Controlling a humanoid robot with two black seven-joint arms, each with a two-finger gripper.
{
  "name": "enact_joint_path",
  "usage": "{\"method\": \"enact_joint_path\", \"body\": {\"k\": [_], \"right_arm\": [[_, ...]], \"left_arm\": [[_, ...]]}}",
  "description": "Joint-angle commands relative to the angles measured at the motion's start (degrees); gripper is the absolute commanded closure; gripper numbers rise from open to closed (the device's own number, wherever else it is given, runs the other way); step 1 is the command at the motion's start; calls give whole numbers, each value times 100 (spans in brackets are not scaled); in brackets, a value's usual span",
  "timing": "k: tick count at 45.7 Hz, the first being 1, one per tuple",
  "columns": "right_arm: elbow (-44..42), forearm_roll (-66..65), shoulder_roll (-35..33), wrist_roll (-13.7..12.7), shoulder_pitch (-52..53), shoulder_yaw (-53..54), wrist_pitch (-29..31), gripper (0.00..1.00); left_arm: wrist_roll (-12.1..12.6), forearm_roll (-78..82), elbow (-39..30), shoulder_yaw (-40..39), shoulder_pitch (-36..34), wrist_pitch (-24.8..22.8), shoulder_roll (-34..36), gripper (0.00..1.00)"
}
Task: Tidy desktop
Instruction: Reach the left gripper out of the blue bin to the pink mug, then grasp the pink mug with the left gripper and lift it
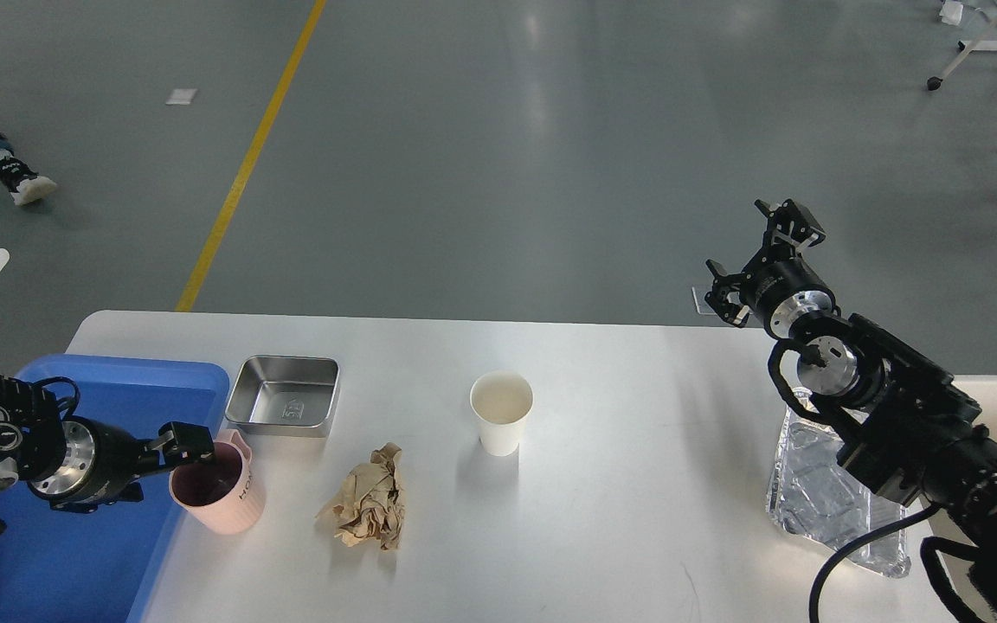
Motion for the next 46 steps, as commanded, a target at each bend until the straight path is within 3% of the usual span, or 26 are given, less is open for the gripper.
{"method": "enact_joint_path", "body": {"k": [1, 8, 13, 17, 21, 25, 33, 36, 46], "right_arm": [[6, 0, -40, 0, 0, 0, -29, 0], [6, 0, -40, 0, 0, 0, -47, 0], [-3, 0, -40, 0, 0, 0, -47, 0], [6, 0, -40, 0, 9, 0, -64, 0], [6, 0, -40, 0, 9, 0, -82, 0], [6, 0, -40, 0, 9, 0, -82, 0], [6, 0, -40, 0, 0, 0, -82, 0], [6, 0, -48, 0, -8, 0, -82, 0], [6, 0, -48, 0, -17, 0, -82, 0]], "left_arm": [[18, 27, 72, 0, -2, 10, -170, 2], [26, 133, 64, 0, -11, -51, -215, 6], [79, 177, 64, 8, -28, -104, -215, 21], [97, 186, 55, 9, -37, -253, -215, 27], [123, 186, 55, 9, -46, -359, -215, 44], [298, 203, 55, 9, -37, -386, -215, 60], [641, 212, 55, 17, -11, -412, -223, 81], [703, 221, 63, 35, -20, -290, -223, 96], [730, 221, 64, 52, -11, -166, -223, 100]]}}
